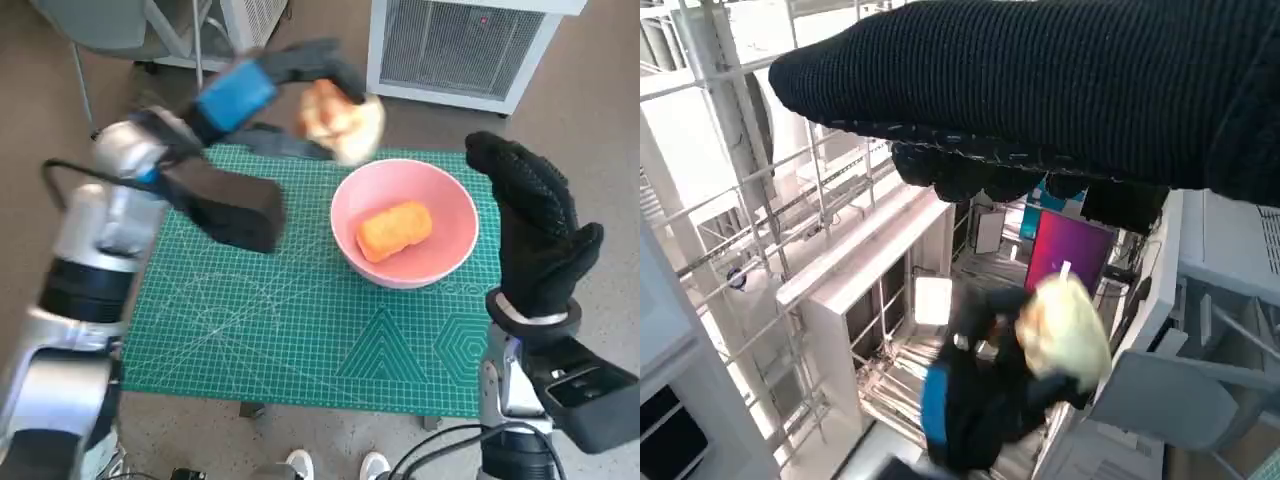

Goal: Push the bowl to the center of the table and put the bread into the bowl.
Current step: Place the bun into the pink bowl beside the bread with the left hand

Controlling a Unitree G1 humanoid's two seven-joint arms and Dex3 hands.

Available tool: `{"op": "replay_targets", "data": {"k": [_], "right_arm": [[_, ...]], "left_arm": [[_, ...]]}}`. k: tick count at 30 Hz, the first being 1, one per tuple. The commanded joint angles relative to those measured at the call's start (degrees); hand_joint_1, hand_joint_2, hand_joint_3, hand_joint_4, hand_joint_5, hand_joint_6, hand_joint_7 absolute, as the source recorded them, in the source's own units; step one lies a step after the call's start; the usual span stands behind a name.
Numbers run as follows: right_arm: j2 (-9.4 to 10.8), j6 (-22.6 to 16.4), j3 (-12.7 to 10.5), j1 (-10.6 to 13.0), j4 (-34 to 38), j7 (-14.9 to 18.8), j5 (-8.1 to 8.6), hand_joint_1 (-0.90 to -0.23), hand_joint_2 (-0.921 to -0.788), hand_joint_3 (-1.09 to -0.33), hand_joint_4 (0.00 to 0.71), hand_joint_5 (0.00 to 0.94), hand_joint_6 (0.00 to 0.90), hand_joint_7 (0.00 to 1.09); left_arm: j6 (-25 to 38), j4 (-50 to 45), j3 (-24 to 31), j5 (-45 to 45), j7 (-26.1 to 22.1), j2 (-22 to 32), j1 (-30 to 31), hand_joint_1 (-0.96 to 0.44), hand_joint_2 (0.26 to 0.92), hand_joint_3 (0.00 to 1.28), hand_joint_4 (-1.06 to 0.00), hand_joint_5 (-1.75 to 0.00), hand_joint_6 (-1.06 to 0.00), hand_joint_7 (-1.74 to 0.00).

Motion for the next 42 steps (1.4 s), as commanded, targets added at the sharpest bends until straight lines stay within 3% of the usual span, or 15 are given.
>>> {"op": "replay_targets", "data": {"k": [1, 6, 17, 21, 24, 26, 27, 29, 32, 35, 42], "right_arm": [[-0.31, 0.69, -0.1, 1.46, -0.33, 0.33, 0.27, -0.435, -0.921, -0.577, 0.375, 0.033, 0.0, 0.83], [-0.28, 0.0, -0.17, 2.41, -0.47, 0.05, -0.37, -0.433, -0.921, -0.574, 0.376, 0.034, -0.001, 0.81], [-0.03, -0.19, -0.51, 3.69, -2.12, -1.46, -2.6, -0.43, -0.921, -0.589, 0.378, 0.036, -0.001, 0.76], [-0.01, -0.03, -0.46, 3.94, -2.69, -2.05, -3.03, -0.433, -0.921, -0.588, 0.38, 0.037, -0.001, 0.76], [-0.14, -0.22, -0.5, 4.05, -2.68, -2.23, -3.16, -0.436, -0.921, -0.587, 0.382, 0.038, -0.001, 0.76], [-0.24, -0.35, -0.53, 4.11, -2.66, -2.34, -3.33, -0.438, -0.921, -0.585, 0.383, 0.038, -0.001, 0.76], [-0.29, -0.4, -0.56, 4.1, -2.62, -2.36, -3.38, -0.44, -0.921, -0.585, 0.382, 0.038, -0.001, 0.76], [-0.43, -0.52, -0.75, 3.96, -2.29, -2.29, -3.26, -0.446, -0.921, -0.584, 0.38, 0.037, -0.001, 0.75], [-0.44, -0.45, -0.94, 3.79, -2.05, -2.42, -3.11, -0.45, -0.921, -0.583, 0.376, 0.034, -0.001, 0.74], [-0.47, -0.21, -1.17, 3.35, -1.77, -2.75, -3.29, -0.451, -0.921, -0.583, 0.37, 0.031, -0.001, 0.74], [-0.94, 0.28, -1.97, 0.91, -0.03, -3.93, -3.81, -0.444, -0.921, -0.585, 0.362, 0.027, -0.001, 0.74]], "left_arm": [[1.18, 3.89, -3.29, 2.35, 1.3, -4.59, -3.12, 0.0, 0.914, 0.02, -0.76, -1.07, -0.69, -1.12], [1.07, 11.64, -6.32, 4.09, 3.53, -8.89, -5.25, 0.0, 0.92, 0.04, -0.7, -1.11, -0.67, -1.15], [-0.87, 24.89, -12.22, 7.95, 6.9, -13.84, -8.56, 0.0, 0.92, 0.05, -0.69, -1.12, -0.65, -1.18], [-0.08, 27.94, -12.15, 6.8, 4.57, -15.22, -8.65, 0.0, 0.92, 0.09, -0.67, -1.19, -0.59, -1.2], [3.47, 29.39, -11.22, 4.7, -1.87, -16.5, -8.74, 0.0, 0.921, 0.17, -0.63, -1.28, -0.47, -1.26], [6.08, 29.55, -10.04, 2.55, -7.07, -16.95, -8.68, 0.2, 0.921, 0.21, -0.54, -1.37, -0.4, -0.82], [7.21, 29.52, -9.58, 1.62, -9.15, -17.08, -8.67, 0.14, 0.902, 0.21, -0.48, -1.22, -0.38, -0.72], [9.34, 28.64, -8.51, -0.33, -13.18, -16.88, -8.27, -0.03, 0.877, 0.13, -0.39, -0.6, -0.36, -0.39], [10.82, 26.26, -7.41, -2.49, -17.4, -15.64, -7.22, -0.12, 0.864, 0.07, -0.26, -0.2, -0.34, -0.18], [11.47, 25.19, -6.47, -4.19, -19.94, -14.67, -6.7, -0.17, 0.852, 0.04, -0.15, -0.06, -0.3, -0.09], [11.35, 21.43, -2.24, -10.29, -26.95, -10.31, -4.61, -0.33, 0.863, 0.03, -0.02, 0.0, -0.23, -0.02]]}}
